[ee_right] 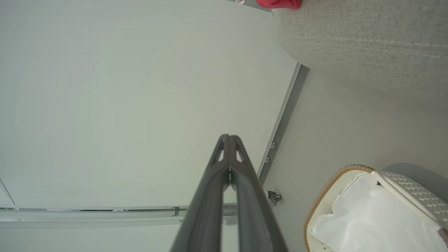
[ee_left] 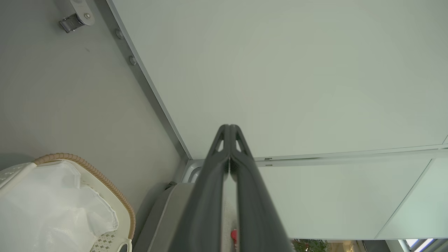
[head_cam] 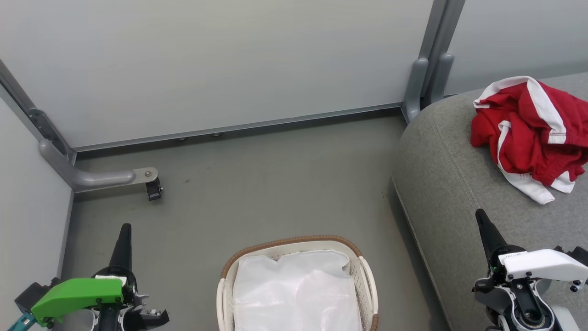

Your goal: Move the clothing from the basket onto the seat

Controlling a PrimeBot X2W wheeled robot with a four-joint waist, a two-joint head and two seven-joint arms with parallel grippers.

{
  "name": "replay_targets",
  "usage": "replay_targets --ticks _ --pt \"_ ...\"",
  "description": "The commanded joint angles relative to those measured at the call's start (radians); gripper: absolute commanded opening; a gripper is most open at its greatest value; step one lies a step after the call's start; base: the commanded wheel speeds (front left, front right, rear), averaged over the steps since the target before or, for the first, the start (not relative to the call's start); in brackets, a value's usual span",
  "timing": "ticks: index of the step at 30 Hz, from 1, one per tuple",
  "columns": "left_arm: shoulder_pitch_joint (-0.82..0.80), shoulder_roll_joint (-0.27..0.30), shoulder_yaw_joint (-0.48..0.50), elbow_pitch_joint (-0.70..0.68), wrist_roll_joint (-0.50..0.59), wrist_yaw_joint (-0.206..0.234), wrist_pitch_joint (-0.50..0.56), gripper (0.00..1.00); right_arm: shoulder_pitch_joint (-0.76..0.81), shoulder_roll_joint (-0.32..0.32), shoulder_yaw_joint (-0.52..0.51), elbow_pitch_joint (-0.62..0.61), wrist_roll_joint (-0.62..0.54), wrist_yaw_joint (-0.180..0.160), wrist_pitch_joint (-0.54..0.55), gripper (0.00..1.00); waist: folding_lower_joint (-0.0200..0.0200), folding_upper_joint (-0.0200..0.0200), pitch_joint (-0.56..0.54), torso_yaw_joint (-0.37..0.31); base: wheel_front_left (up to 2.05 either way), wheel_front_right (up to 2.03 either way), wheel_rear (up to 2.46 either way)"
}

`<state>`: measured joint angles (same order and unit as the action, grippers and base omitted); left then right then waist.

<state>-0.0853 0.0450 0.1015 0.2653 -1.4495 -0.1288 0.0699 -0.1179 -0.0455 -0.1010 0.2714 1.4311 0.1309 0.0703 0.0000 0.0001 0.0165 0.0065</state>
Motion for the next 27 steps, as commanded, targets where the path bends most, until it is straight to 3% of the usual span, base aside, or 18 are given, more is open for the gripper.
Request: replay_targets --ticks 1,27 --pt "-0.024 0.008 0.006 -0.007 -0.022 -0.003 0.007 0.0 0.008 -0.006 -0.005 -0.009 0.024 0.0 0.007 0.0 0.0 -0.0001 -0.001 0.0 0.0 0.0 0.0" --pt "-0.03 0.009 0.014 -0.022 -0.165 -0.004 0.048 0.0 0.015 -0.007 -0.015 -0.03 0.183 0.0 0.048 0.0 0.0 -0.0001 -0.013 -0.006 0.0 0.0 0.0"
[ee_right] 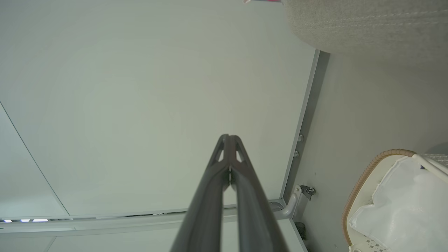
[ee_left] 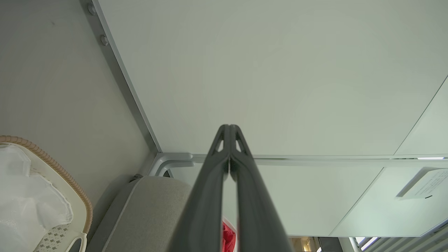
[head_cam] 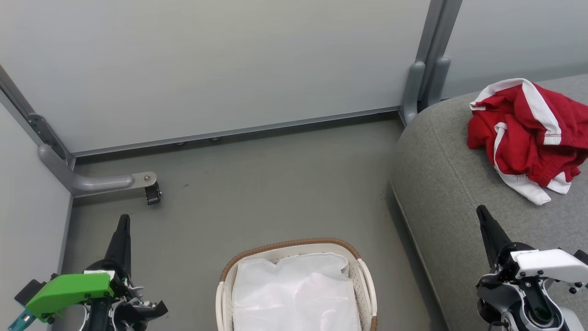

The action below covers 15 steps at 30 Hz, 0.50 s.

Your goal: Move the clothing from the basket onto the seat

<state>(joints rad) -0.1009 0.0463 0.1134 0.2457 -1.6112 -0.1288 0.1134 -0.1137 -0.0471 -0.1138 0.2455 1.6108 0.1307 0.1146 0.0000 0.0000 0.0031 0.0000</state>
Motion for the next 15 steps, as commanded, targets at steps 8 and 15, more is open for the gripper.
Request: replay_targets --ticks 8,15 --pt "-0.014 0.007 0.002 -0.002 -0.003 -0.004 0.005 0.0 0.01 -0.006 -0.002 -0.004 0.004 0.0 0.003 0.0 0.0 0.0 0.0 0.0 0.0 0.0 0.0" --pt "-0.014 0.007 0.002 -0.002 -0.003 -0.004 0.005 0.0 0.01 -0.006 -0.002 -0.004 0.004 0.0 0.003 0.0 0.0 0.0 0.0 0.0 0.0 0.0 0.0"
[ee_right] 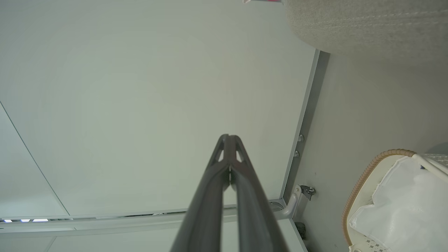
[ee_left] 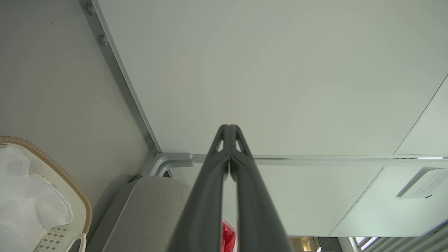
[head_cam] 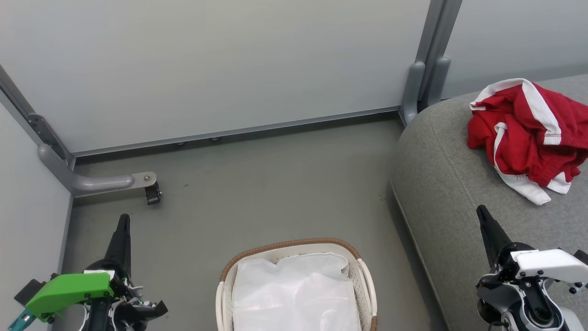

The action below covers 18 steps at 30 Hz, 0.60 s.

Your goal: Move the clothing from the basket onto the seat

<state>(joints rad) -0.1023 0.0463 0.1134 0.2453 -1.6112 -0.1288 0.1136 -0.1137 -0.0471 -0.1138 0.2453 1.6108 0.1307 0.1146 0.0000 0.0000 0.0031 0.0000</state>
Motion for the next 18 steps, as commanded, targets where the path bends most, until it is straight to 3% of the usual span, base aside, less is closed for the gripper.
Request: replay_targets --ticks 1,18 --pt "-0.012 0.007 0.002 -0.002 -0.003 -0.004 0.004 0.0 0.01 -0.006 -0.002 -0.003 0.004 0.0 0.003 0.0 0.0 0.0 0.0 0.0 0.0 0.0 0.0" --pt "-0.012 0.007 0.002 -0.002 -0.003 -0.004 0.004 0.0 0.01 -0.006 -0.002 -0.003 0.004 0.0 0.003 0.0 0.0 0.0 0.0 0.0 0.0 0.0 0.0"
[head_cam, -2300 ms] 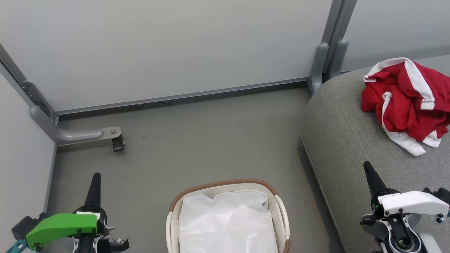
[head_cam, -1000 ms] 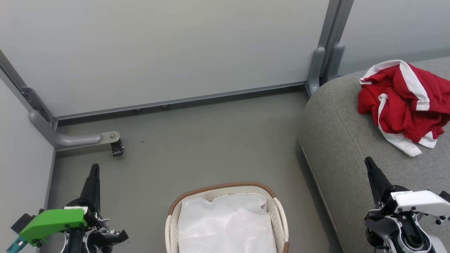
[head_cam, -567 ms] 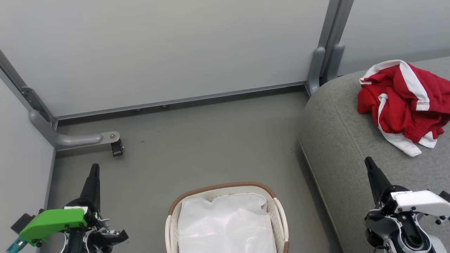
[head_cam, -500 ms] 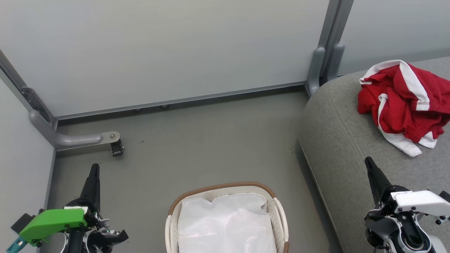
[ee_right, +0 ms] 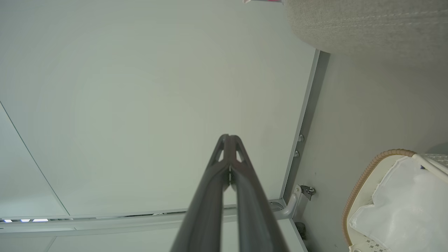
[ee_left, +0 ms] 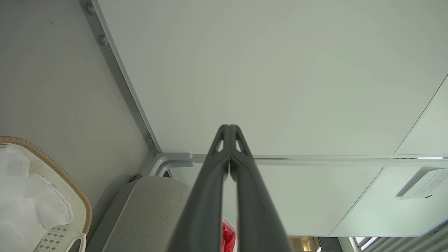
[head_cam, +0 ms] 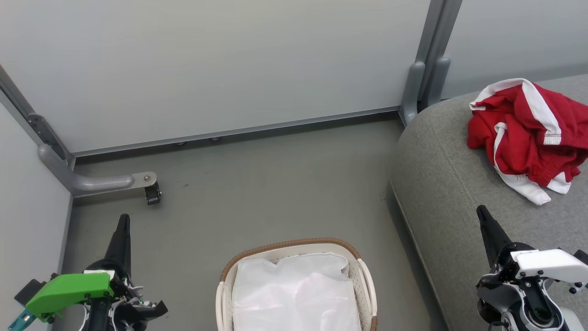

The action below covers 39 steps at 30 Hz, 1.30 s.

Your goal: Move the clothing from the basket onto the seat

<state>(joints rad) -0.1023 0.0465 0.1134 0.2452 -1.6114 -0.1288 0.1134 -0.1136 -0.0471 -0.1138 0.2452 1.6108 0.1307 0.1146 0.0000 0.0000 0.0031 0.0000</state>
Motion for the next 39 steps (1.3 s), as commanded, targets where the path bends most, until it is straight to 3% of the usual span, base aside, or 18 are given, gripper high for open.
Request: replay_targets --ticks 1,39 --pt "-0.012 0.007 0.002 -0.002 -0.003 -0.004 0.005 0.0 0.01 -0.006 -0.002 -0.003 0.004 0.0 0.003 0.0 0.0 0.0 0.0 0.0 0.0 0.0 0.0" --pt "-0.012 0.007 0.002 -0.002 -0.003 -0.004 0.004 0.0 0.01 -0.006 -0.002 -0.003 0.004 0.0 0.003 0.0 0.0 0.0 0.0 0.0 0.0 0.0 0.0"
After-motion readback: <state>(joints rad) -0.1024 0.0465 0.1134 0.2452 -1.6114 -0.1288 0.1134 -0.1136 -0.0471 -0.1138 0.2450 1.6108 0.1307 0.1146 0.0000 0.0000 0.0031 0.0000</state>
